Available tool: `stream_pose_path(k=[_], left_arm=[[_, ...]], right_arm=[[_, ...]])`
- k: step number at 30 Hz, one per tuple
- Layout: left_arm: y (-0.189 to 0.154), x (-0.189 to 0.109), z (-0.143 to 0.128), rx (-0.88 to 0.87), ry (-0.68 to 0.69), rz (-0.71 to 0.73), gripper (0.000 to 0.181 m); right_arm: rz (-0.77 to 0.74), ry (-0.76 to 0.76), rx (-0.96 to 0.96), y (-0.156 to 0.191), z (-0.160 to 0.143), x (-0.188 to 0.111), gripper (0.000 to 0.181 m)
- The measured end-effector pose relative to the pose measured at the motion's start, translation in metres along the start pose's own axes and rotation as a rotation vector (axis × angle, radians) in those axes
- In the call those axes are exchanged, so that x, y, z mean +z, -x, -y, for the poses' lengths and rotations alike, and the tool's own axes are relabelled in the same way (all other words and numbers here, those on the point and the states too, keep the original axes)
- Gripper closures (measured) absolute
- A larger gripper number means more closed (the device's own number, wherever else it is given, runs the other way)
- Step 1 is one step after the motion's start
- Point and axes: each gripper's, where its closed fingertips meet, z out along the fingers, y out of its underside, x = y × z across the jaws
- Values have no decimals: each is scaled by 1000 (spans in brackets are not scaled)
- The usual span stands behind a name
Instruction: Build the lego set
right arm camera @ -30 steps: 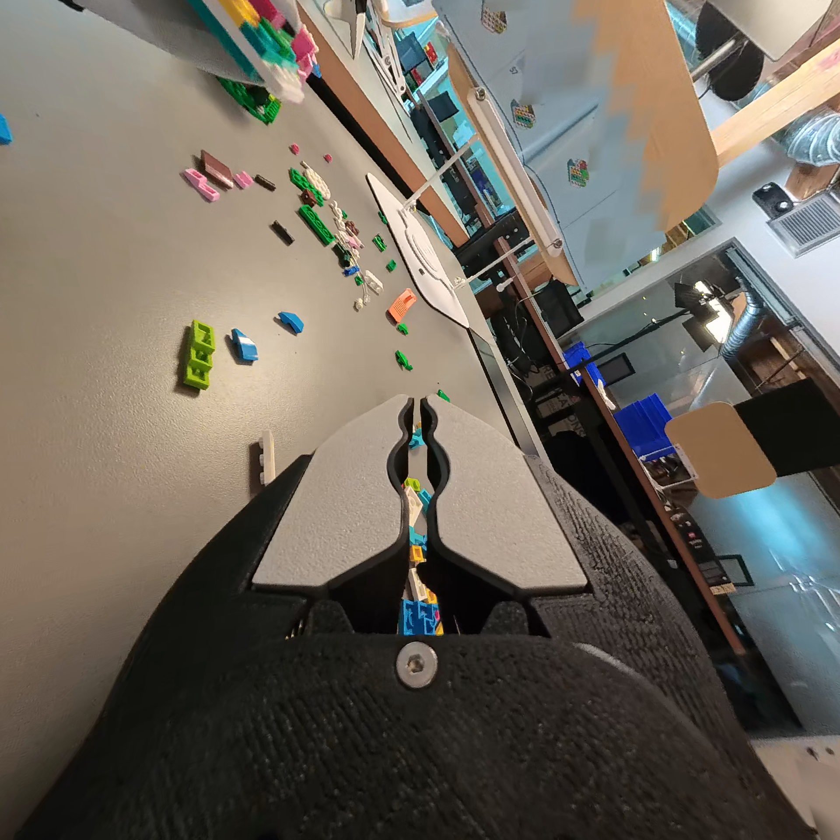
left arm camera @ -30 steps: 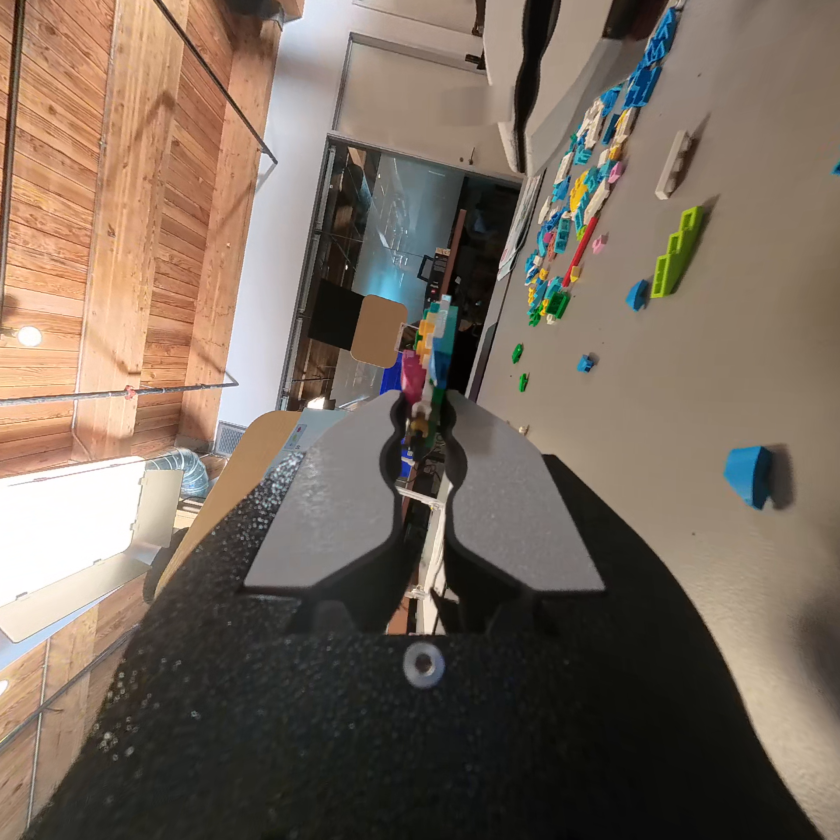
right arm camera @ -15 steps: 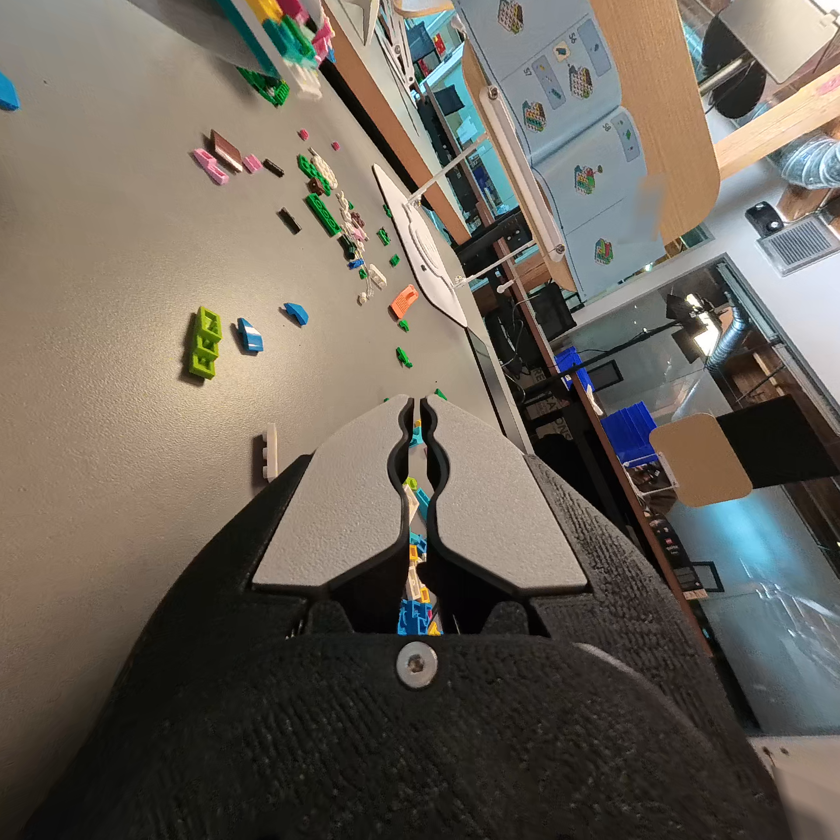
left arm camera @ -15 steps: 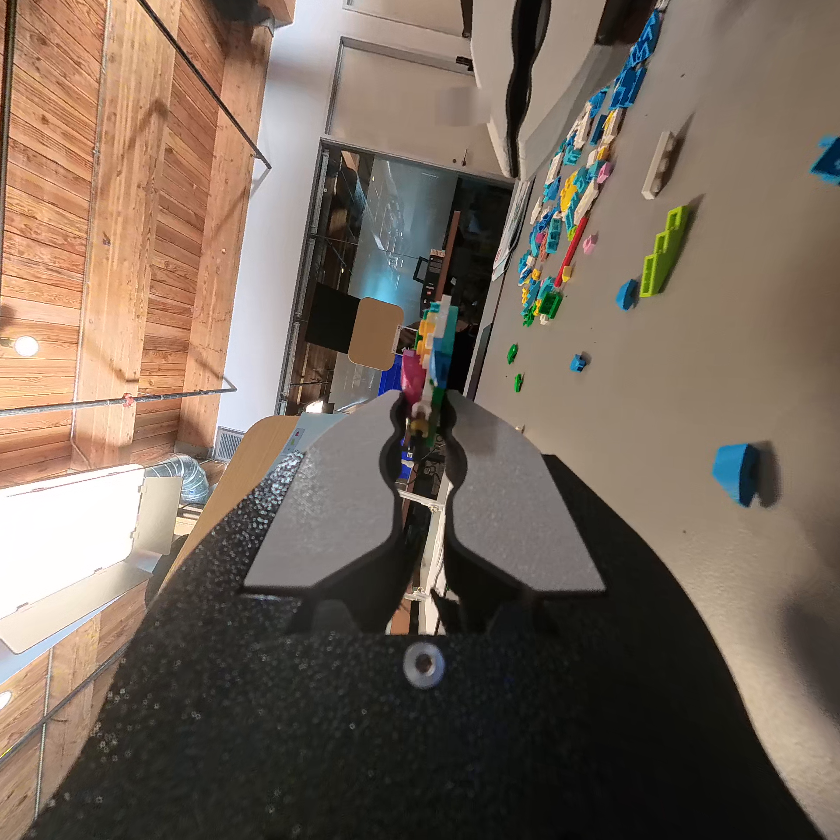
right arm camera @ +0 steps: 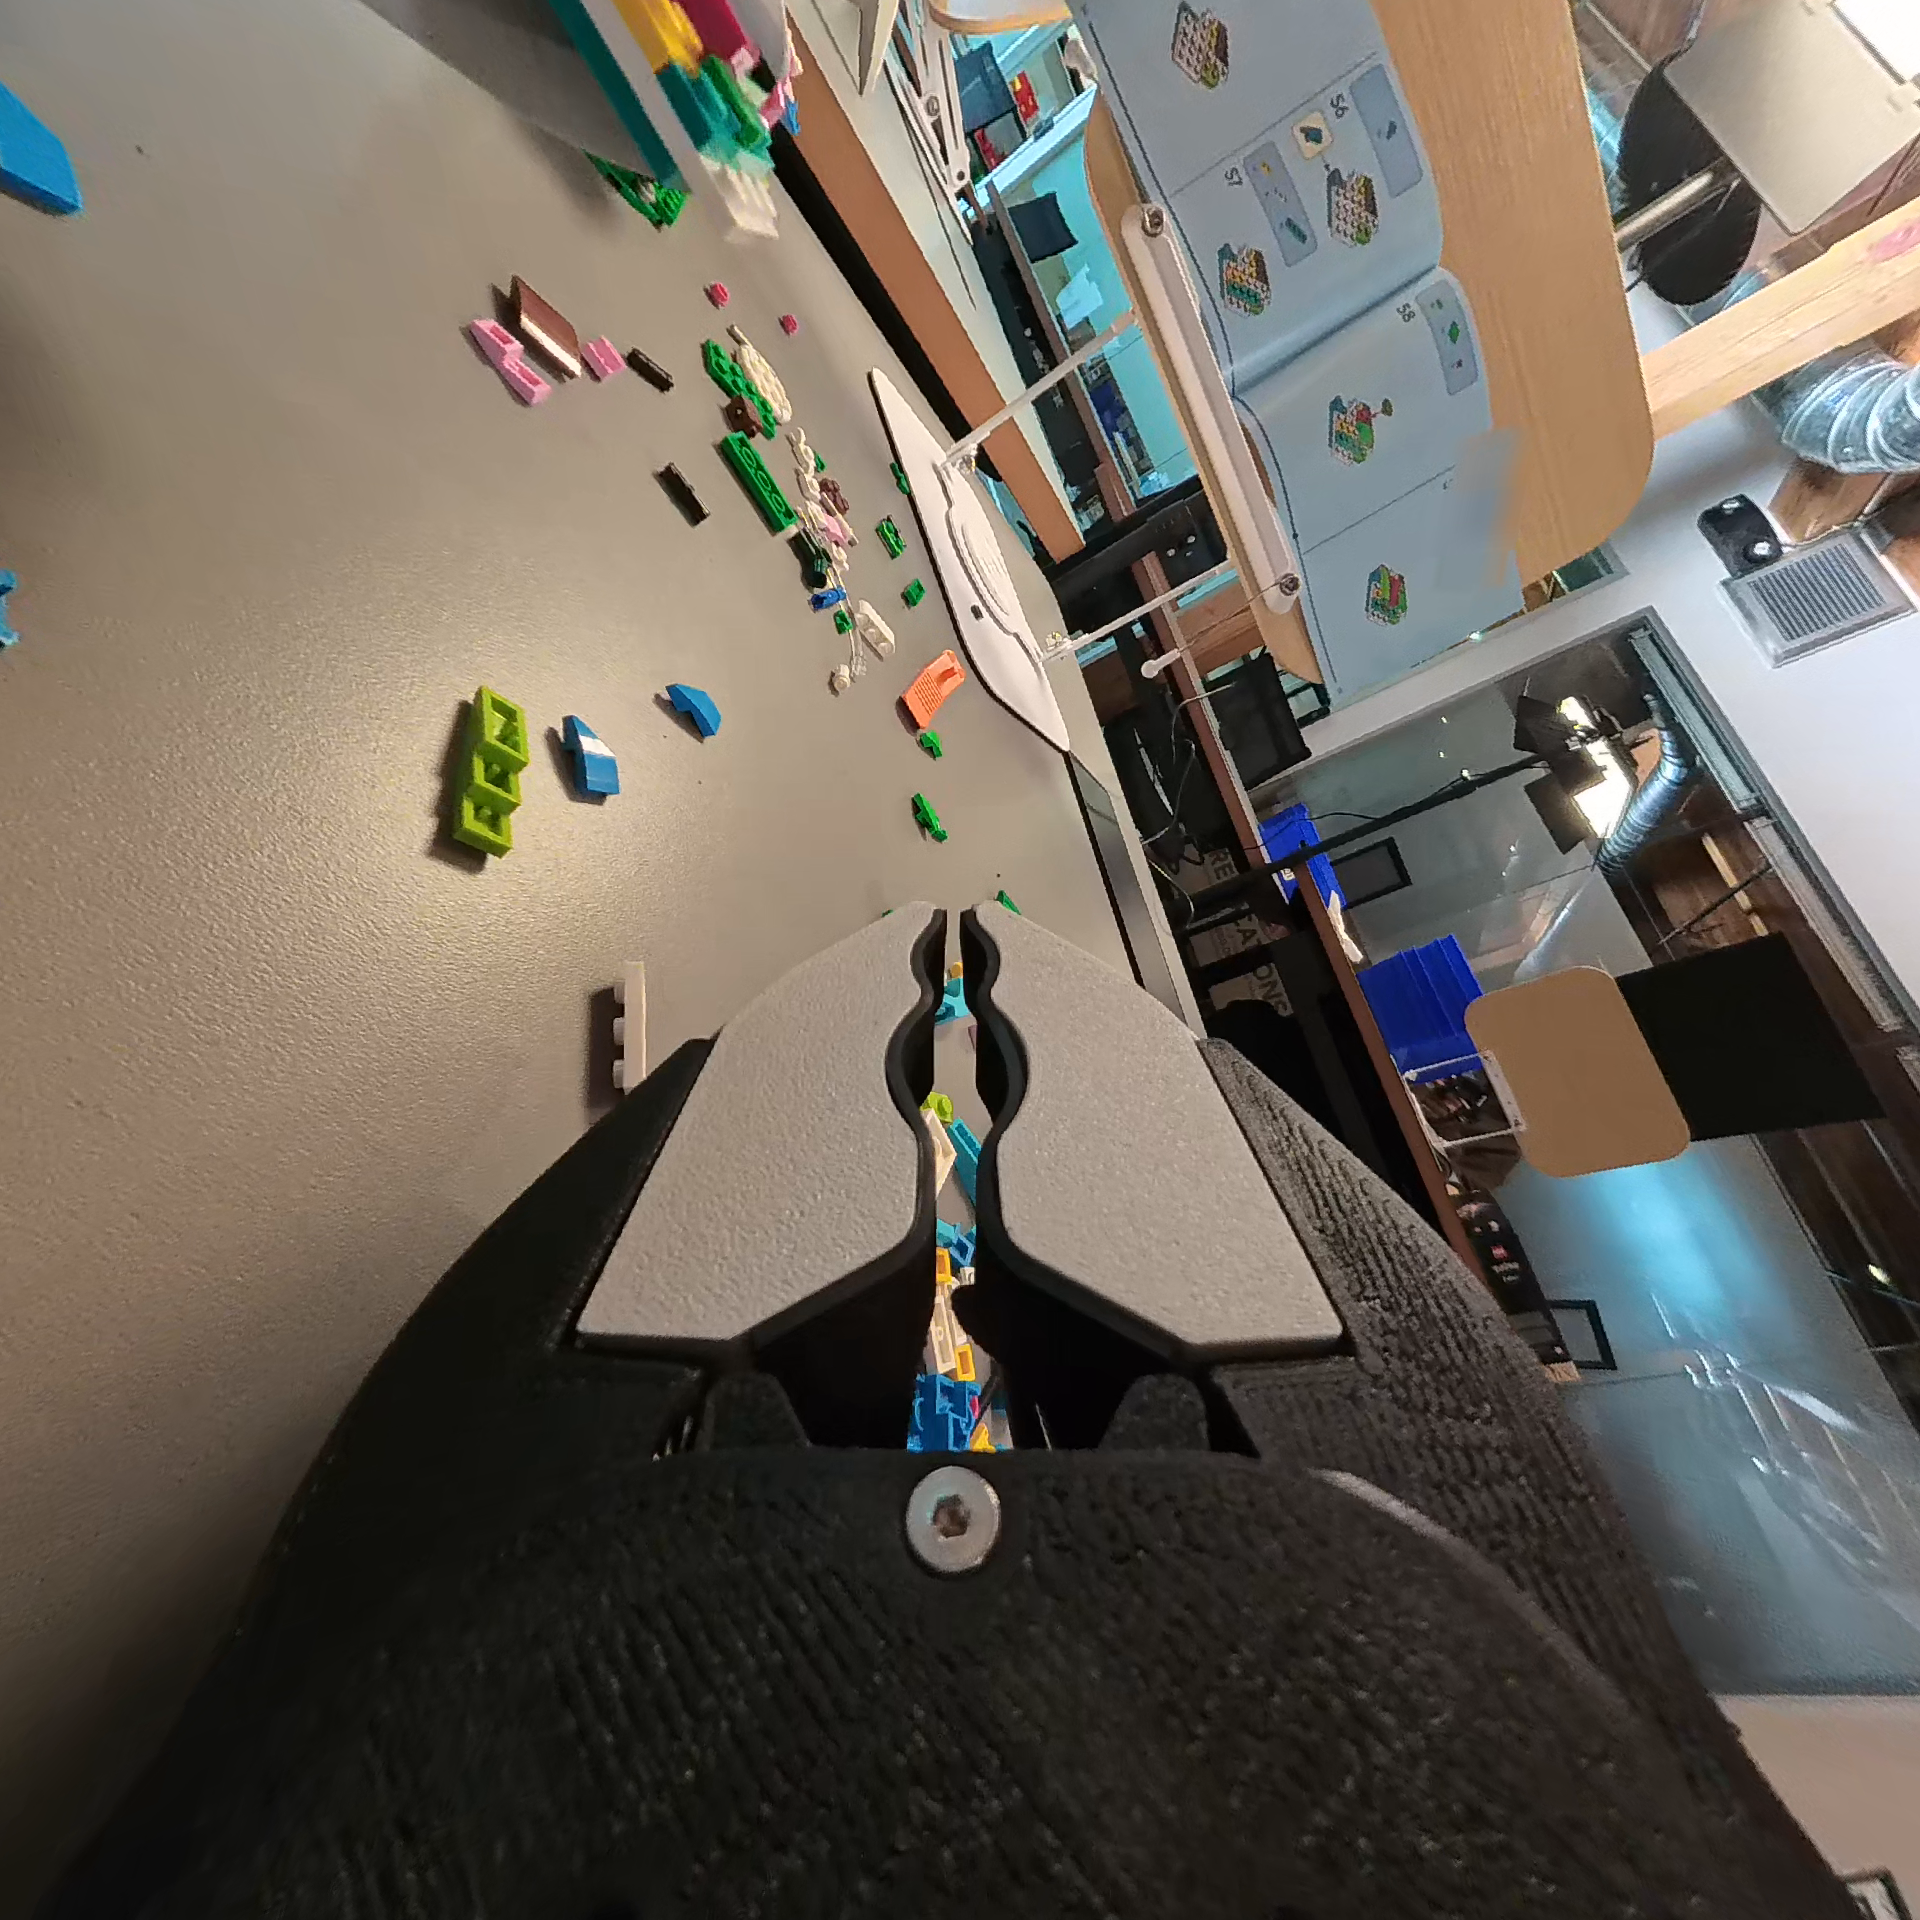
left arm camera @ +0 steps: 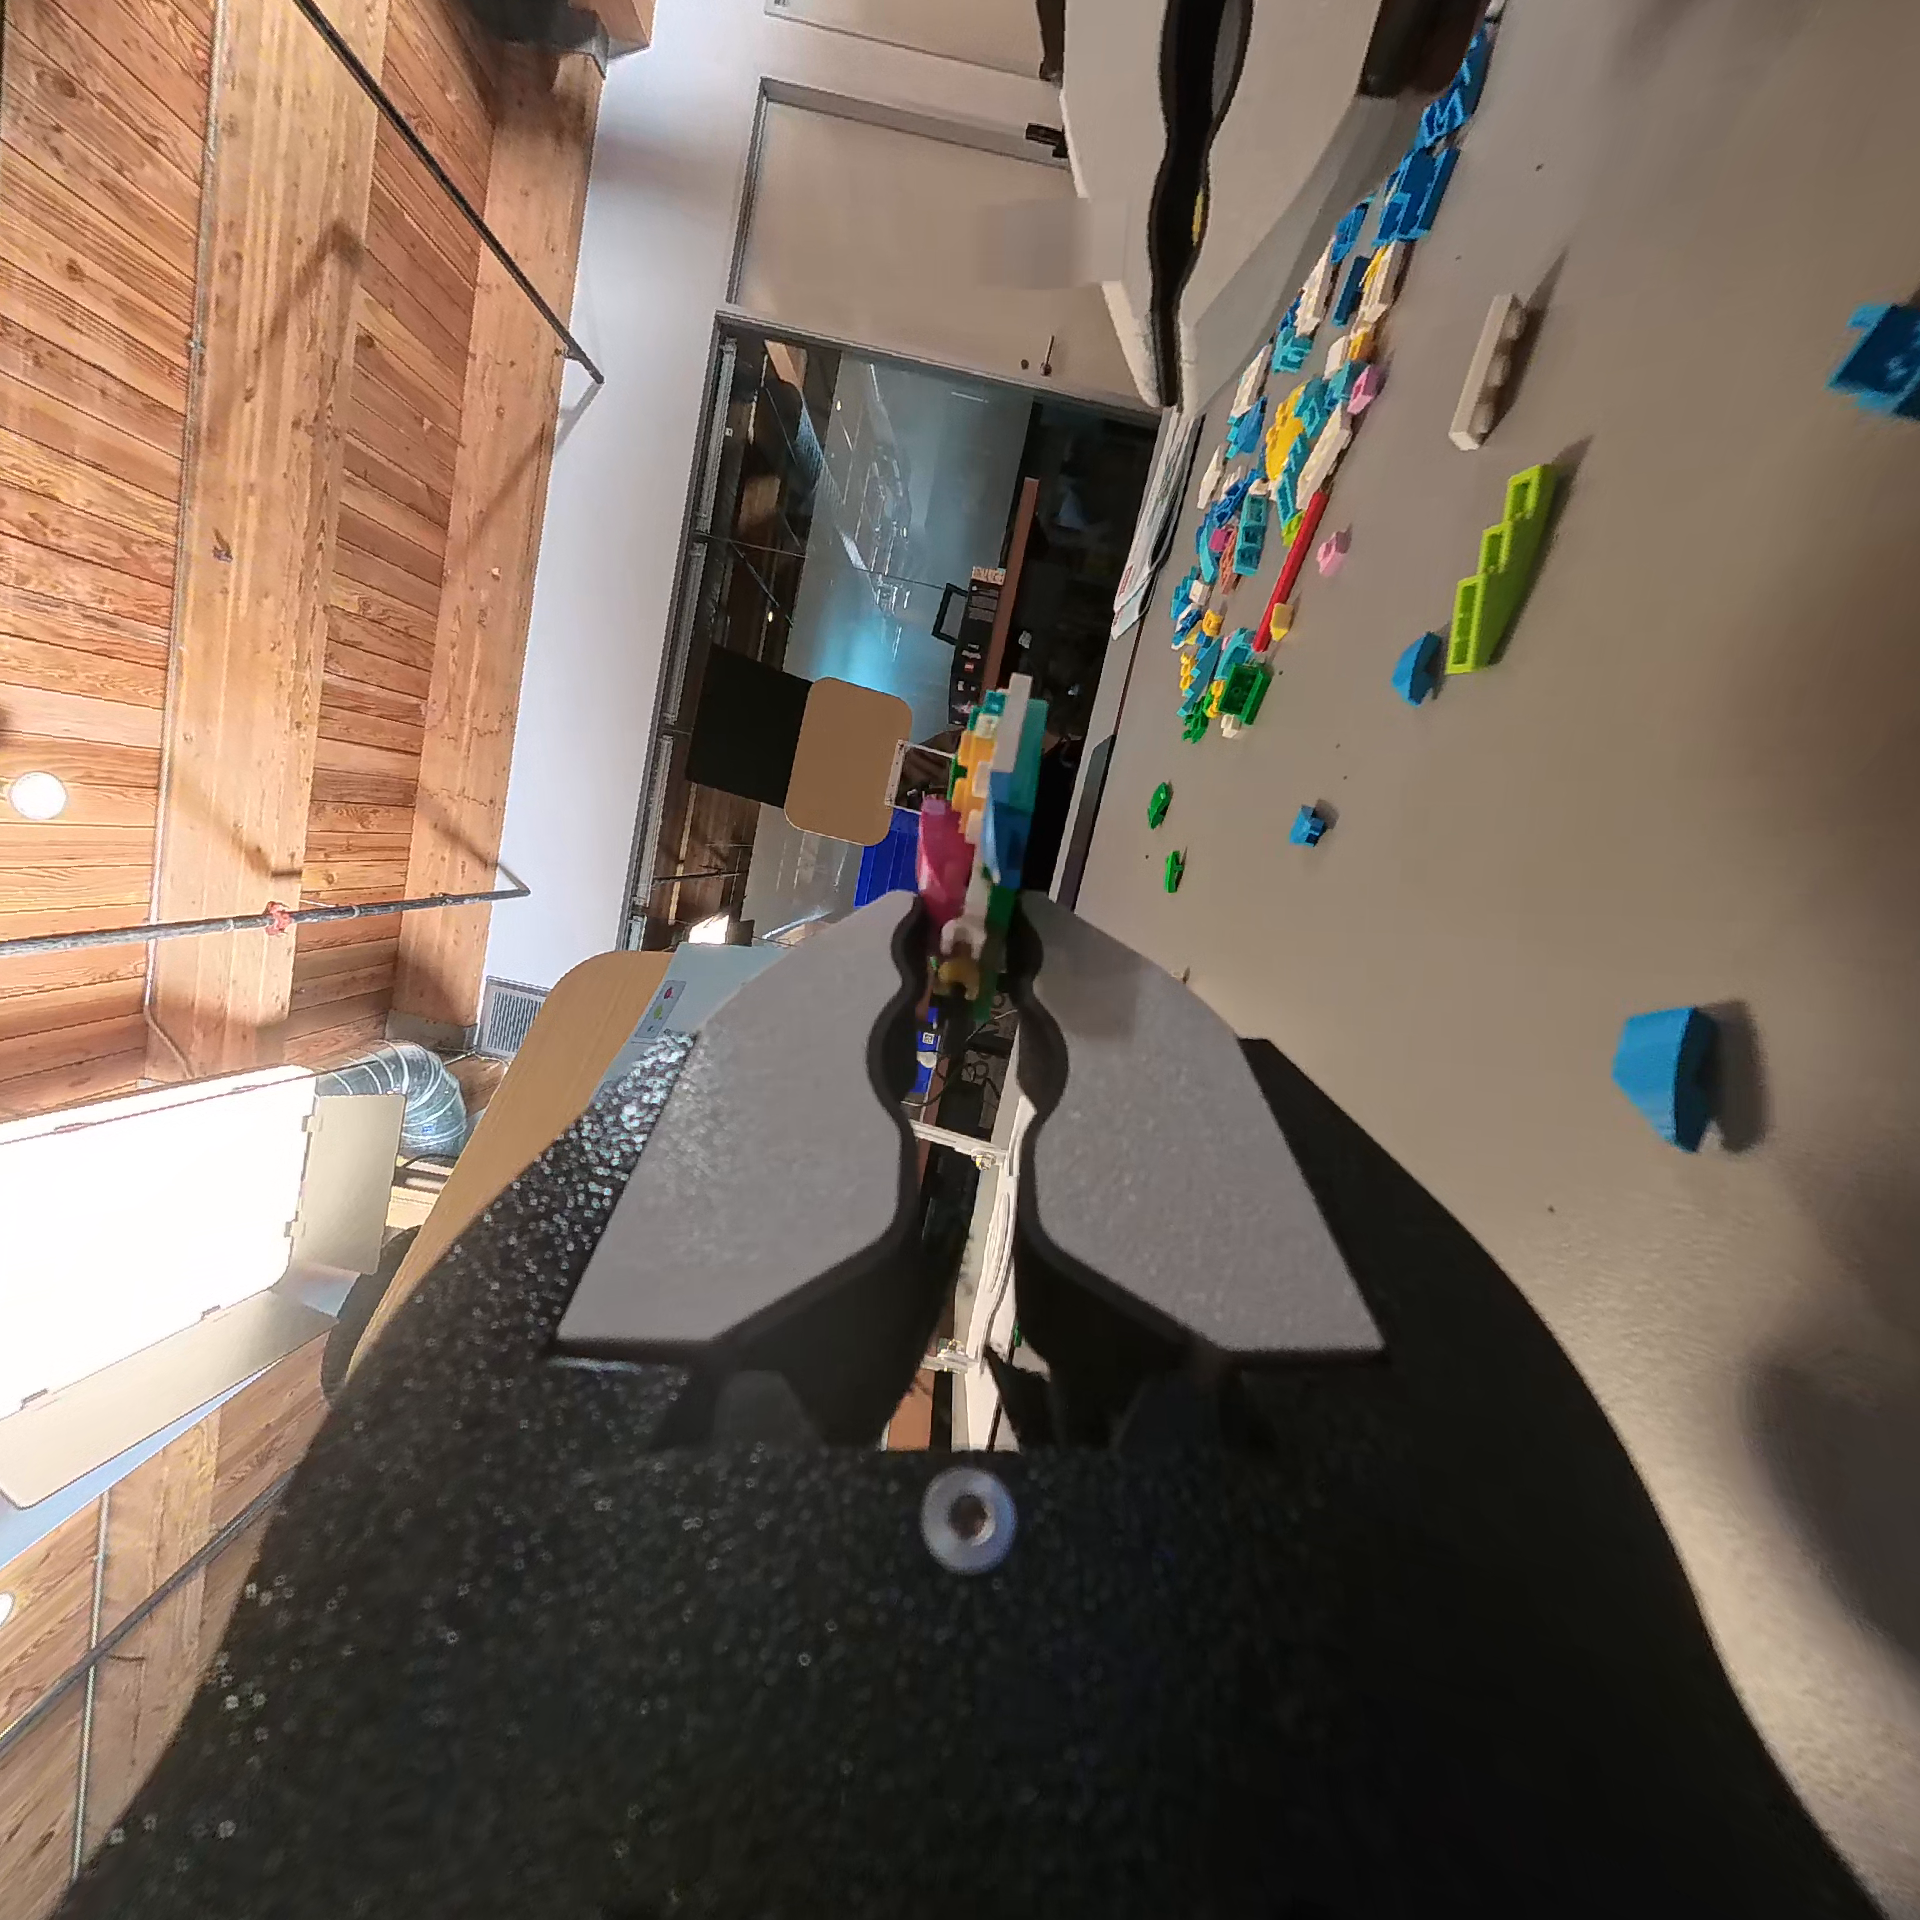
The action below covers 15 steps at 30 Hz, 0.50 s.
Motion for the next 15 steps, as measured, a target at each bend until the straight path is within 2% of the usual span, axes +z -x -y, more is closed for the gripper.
stream_pose_path(k=[15], left_arm=[[-1,0,1,2,-3,-6,168]], right_arm=[[25,10,-19,5,-1,2,181]])
